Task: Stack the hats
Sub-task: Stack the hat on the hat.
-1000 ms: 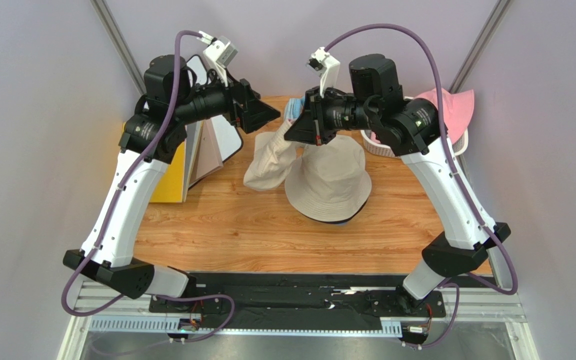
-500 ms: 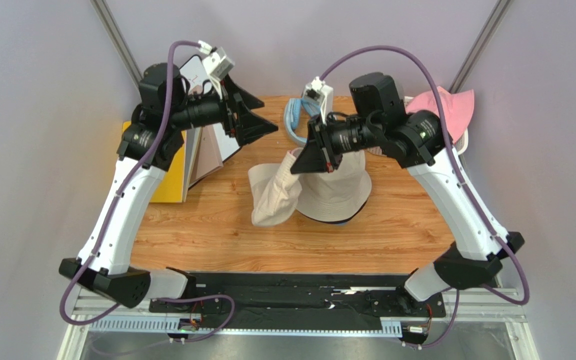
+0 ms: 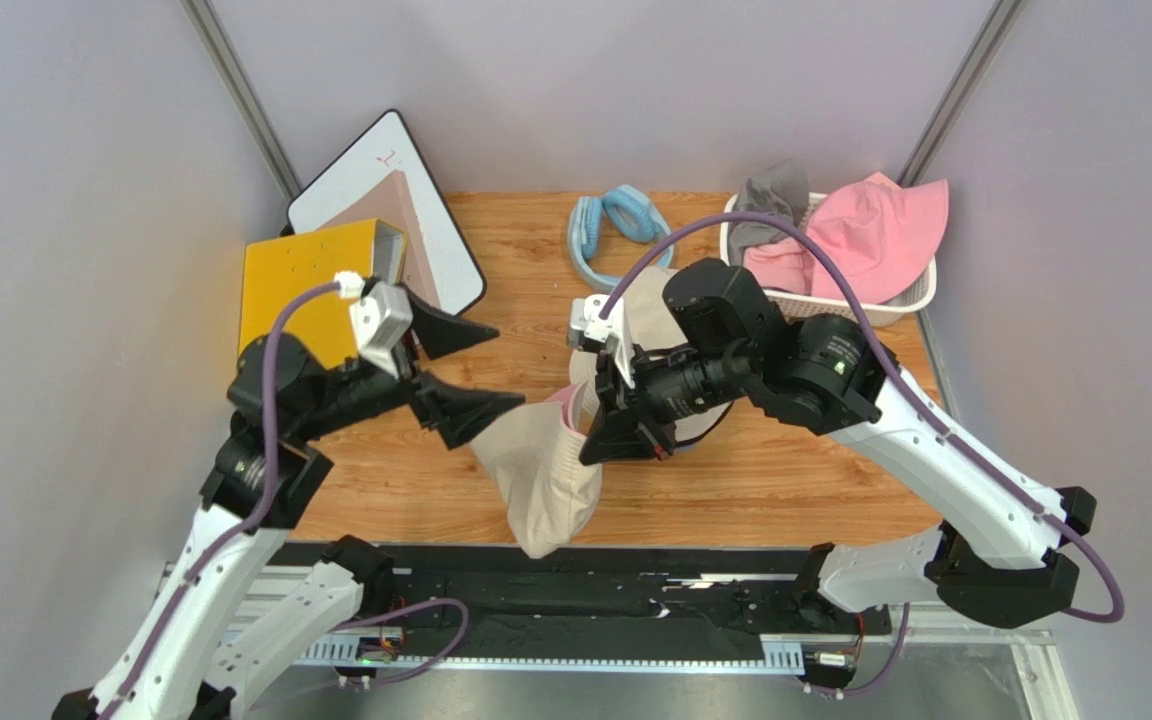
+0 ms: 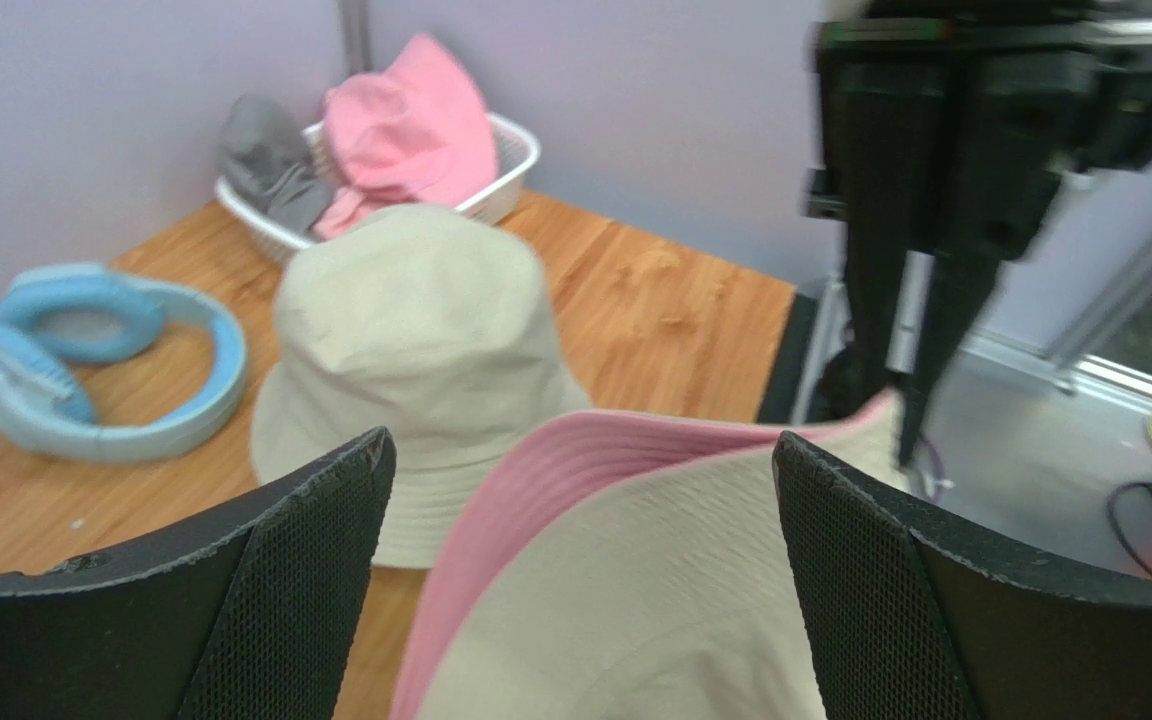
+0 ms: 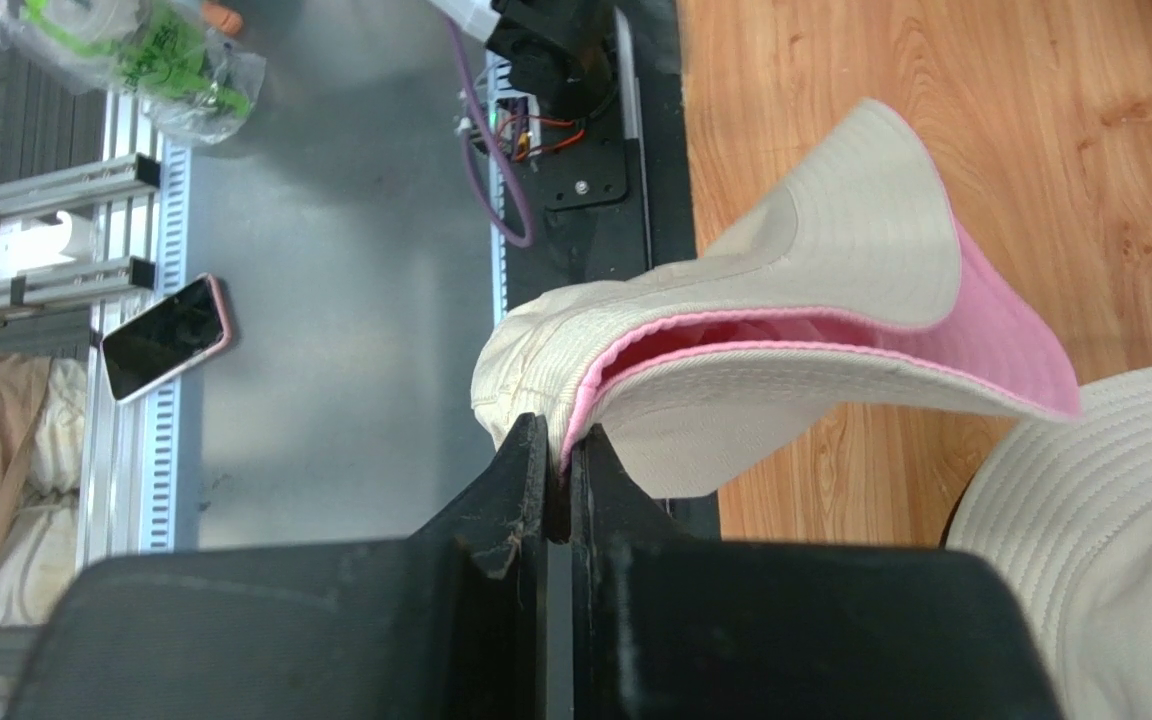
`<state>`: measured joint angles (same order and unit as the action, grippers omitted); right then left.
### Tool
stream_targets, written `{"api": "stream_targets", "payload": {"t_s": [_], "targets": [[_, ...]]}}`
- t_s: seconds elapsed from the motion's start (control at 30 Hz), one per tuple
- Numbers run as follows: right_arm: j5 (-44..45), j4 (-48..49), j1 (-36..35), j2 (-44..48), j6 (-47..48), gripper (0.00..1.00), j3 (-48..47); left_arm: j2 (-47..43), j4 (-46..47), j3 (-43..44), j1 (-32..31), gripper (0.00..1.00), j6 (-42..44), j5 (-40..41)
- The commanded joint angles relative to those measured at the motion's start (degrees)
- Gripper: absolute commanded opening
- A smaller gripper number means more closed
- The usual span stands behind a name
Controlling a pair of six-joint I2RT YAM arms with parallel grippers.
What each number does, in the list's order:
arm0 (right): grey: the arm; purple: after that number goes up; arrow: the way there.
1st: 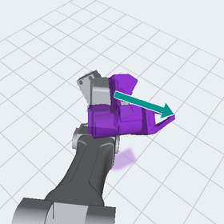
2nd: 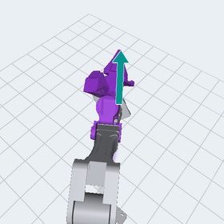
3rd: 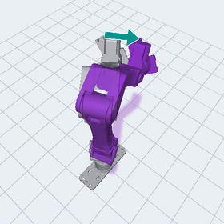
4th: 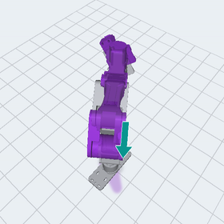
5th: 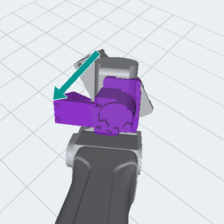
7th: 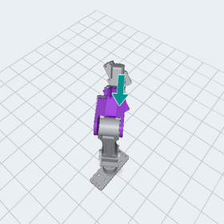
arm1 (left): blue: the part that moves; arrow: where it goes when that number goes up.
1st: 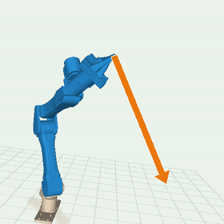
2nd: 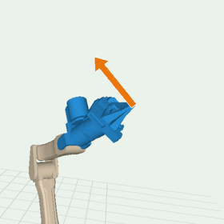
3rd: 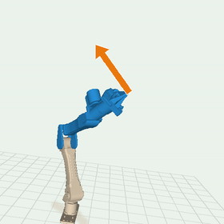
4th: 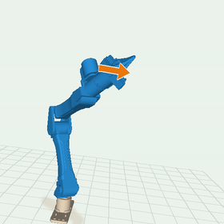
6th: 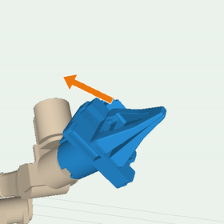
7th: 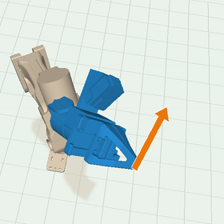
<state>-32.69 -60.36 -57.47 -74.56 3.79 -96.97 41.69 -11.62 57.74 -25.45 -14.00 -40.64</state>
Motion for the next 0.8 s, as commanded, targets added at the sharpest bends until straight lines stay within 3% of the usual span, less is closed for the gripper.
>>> {"api": "stream_targets", "payload": {"t_s": [0.0, 0.27, 0.47, 0.57, 0.77], "targets": [[-3.0, -3.9, -1.2, 4.8, 5.8, 0.00, -4.5, -5.4, 4.1, -3.4, -2.0, 0.99, -3.0, -6.4], [-16.3, -10.5, -1.1, 5.9, 11.8, 0.00, -6.9, -1.5, -7.3, 1.0, -2.1, 0.99, 3.9, -20.5], [-23.6, -14.2, -1.2, 4.3, 14.1, 0.00, -9.8, 1.8, -7.9, 1.9, -2.5, 0.99, 5.3, -22.9], [-27.5, -17.4, -1.2, 3.6, 16.8, 0.00, -12.4, 3.7, -8.6, 1.9, -4.4, 0.99, 6.2, -23.5], [-29.3, -18.7, -1.2, 4.3, 18.4, 0.00, -13.2, 7.5, -9.6, 1.1, -14.1, 0.99, 6.8, -24.1]]}}
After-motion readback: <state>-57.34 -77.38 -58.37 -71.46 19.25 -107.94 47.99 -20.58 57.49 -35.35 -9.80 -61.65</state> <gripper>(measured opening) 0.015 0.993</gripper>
